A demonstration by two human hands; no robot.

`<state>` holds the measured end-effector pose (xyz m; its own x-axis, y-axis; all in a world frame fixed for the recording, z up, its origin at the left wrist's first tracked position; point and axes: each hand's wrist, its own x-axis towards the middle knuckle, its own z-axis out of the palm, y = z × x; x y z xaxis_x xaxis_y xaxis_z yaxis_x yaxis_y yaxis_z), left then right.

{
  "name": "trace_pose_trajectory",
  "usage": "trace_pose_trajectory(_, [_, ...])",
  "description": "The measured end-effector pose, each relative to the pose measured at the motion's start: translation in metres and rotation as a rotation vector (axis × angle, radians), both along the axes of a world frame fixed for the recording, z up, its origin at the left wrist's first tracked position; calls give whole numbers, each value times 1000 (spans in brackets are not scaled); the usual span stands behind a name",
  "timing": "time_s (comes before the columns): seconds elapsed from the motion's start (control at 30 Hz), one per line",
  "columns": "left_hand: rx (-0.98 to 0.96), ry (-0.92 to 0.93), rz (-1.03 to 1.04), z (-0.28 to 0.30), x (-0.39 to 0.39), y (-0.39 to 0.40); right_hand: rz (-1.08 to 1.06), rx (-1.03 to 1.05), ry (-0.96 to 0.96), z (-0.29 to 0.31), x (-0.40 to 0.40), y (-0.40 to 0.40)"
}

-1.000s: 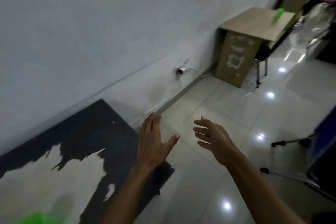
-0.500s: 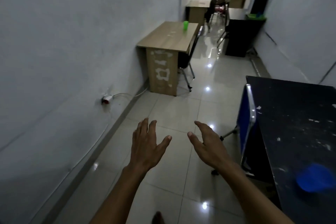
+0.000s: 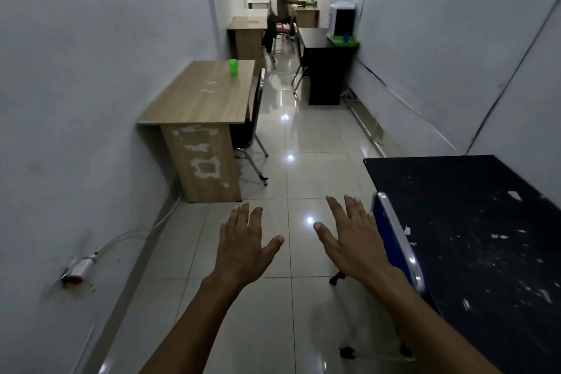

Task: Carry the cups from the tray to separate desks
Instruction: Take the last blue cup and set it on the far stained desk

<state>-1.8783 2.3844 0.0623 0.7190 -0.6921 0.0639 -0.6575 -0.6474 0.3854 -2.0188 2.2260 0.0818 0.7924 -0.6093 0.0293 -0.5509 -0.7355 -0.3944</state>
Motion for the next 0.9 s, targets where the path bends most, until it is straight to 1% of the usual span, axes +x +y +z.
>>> trace_pose_trajectory(0.2, [49, -34, -112, -3, 88, -99, -83, -30, 41, -5, 80, -92])
trace_pose_trajectory(0.4, [56, -77, -159, -9, 191, -227, -126, -26, 47, -17, 178, -211])
trace_pose_trajectory(0.63, [127, -78, -129, -2, 313, -383, -106, 27, 115, -9, 302, -363])
trace_pose_trajectory(0.9, [193, -13, -113, -20, 443, -522, -86, 23, 162, -11, 431, -500])
